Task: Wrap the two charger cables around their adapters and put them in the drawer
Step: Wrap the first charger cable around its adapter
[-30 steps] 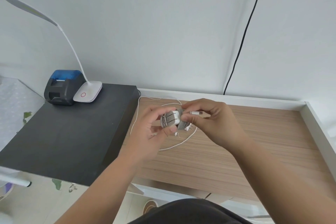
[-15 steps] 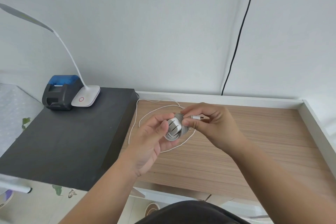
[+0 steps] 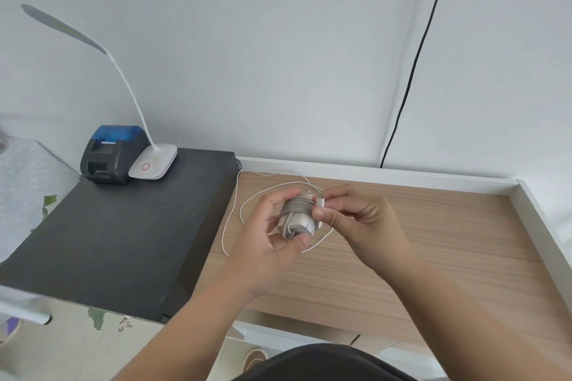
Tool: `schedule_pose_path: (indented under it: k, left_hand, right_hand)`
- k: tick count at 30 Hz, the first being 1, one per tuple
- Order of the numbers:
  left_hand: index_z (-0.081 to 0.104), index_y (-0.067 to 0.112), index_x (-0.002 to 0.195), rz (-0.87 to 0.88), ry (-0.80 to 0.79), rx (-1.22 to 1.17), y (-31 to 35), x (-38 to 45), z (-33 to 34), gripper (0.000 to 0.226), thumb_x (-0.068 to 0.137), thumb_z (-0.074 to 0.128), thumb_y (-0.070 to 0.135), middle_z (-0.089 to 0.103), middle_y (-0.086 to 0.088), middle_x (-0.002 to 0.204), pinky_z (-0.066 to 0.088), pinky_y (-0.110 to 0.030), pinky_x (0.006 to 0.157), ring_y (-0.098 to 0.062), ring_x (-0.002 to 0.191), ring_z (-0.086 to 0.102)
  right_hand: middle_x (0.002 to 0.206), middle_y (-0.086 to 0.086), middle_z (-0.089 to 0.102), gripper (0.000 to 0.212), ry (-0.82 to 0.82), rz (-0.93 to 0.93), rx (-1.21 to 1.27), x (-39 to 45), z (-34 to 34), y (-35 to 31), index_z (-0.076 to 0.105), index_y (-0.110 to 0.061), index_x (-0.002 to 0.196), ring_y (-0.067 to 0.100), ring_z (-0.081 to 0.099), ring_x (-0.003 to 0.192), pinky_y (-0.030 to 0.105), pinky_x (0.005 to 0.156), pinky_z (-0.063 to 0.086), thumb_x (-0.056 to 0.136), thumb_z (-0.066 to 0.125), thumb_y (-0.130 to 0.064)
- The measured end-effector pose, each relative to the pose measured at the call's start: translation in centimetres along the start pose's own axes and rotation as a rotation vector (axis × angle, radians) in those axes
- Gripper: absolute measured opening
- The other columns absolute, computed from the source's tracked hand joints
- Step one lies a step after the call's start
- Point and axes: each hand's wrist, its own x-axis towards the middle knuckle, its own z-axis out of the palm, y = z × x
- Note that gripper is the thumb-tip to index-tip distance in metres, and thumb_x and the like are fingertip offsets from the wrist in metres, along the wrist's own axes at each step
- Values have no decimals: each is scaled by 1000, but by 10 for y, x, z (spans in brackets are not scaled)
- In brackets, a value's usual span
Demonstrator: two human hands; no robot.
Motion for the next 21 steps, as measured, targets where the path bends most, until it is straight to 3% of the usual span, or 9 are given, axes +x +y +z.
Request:
schedule_pose_path:
  k: [2,4,9,12,17,21]
  left_hand:
    - [55,27,127,56,44,70,1,0,-2,59,73,75,16,58,3,130,52,-37,93,-22,120,58]
    - [58,33,122,80,70,89,1,0,-4,58,68,76,22,55,3,130,54,-37,89,-23,118,58]
    - [55,42,119,-47,55,24,-5,-3,-5,64,61,78,26,62,-7,121,55,-33,78,-29,105,62]
    - [54,41,122,-52,19,24,-7,-5,-6,65,63,78,25,66,-1,115,54,-36,83,-28,105,62]
    - [55,34,118,-5,-24,-11,-6,-10,-8,57,67,78,21,63,9,118,52,-28,83,-15,105,61]
    - [57,37,114,3,-27,24,-4,-15,-8,53,68,80,23,62,7,119,53,-33,85,-16,105,62]
  right_hand:
    - [93,-14,71,9,14,-36,-86,-2,2,-3,78,-26,85,8,67,89,21,77,49,80,71,-23]
    - [90,-17,71,10,37,-56,-113,-3,6,-6,78,-29,85,3,66,86,15,73,46,80,70,-23]
    - [75,-8,73,7,64,26,2,-4,11,-12,78,-18,83,6,65,70,19,67,49,81,72,-16]
    - [71,-2,74,8,72,88,94,-5,12,-17,77,-12,84,7,65,63,19,62,51,80,72,-7]
    - [73,22,70,15,141,155,180,-5,10,-23,71,-7,86,24,66,62,30,64,57,73,77,-3]
    - [72,10,73,10,96,134,75,-7,8,-30,74,-13,81,18,66,62,27,61,55,75,78,-7]
